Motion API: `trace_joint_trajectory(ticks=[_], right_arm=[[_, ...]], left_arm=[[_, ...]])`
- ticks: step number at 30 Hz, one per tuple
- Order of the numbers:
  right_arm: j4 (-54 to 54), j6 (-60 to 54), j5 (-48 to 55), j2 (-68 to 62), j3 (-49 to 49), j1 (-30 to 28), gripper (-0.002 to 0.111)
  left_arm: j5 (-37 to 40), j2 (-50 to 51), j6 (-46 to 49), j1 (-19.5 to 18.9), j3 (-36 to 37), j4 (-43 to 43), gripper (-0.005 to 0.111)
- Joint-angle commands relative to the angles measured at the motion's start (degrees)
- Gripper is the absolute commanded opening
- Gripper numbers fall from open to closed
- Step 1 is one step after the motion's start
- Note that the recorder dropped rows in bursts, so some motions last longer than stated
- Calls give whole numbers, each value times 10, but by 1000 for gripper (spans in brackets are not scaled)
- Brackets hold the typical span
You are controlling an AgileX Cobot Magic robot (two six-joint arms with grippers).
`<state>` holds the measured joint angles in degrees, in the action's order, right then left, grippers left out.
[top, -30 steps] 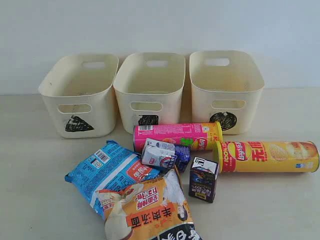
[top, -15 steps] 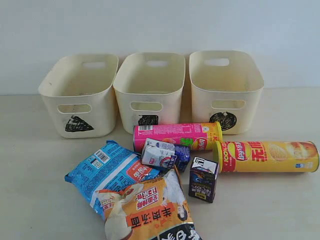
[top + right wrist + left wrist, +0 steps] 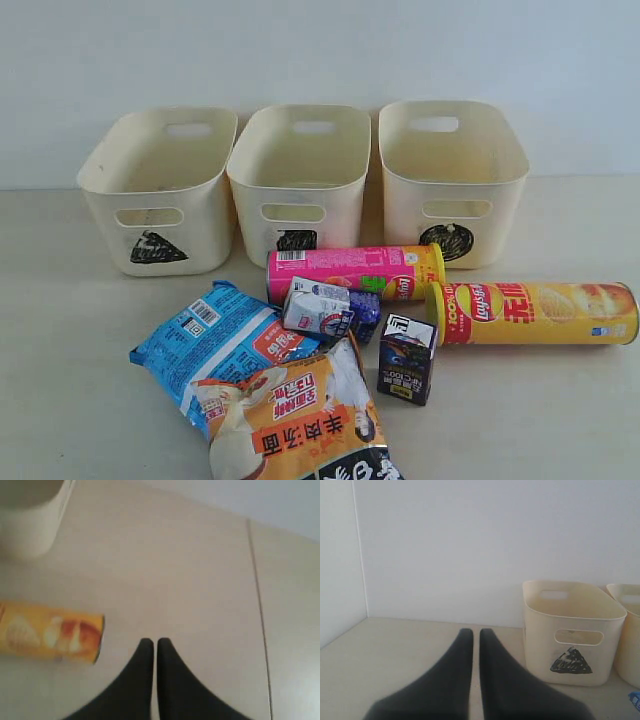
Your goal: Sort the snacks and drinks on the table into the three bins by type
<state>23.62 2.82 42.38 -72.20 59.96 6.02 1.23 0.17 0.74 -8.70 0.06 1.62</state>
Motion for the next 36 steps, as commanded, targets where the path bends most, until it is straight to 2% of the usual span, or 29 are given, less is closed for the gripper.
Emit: trace_joint_trajectory(ticks=[1, 5, 7, 10, 13, 15, 36], right_arm=[[-103, -197, 184, -85, 70, 26, 0], [-107, -284, 223, -126, 85, 56, 1], [-108, -321, 211, -138, 85, 75, 8], [-109, -376, 182, -158, 85, 101, 32], [-111, -406, 133, -184, 85, 117, 67], [-110, -434, 109, -206, 85, 121, 84], [-108, -484, -27, -365, 85, 124, 85]], left_arm=[[-2, -2, -2, -3, -1, 5, 4], [-2, -2, -2, -3, -1, 5, 4], [-2, -2, -2, -3, -1, 5, 4], [-2, -2, -2, -3, -1, 5, 4], [-2, -2, -2, -3, -1, 5, 4], [-2, -2, -2, -3, -1, 5, 4], [-2, -2, -2, -3, -1, 5, 4]])
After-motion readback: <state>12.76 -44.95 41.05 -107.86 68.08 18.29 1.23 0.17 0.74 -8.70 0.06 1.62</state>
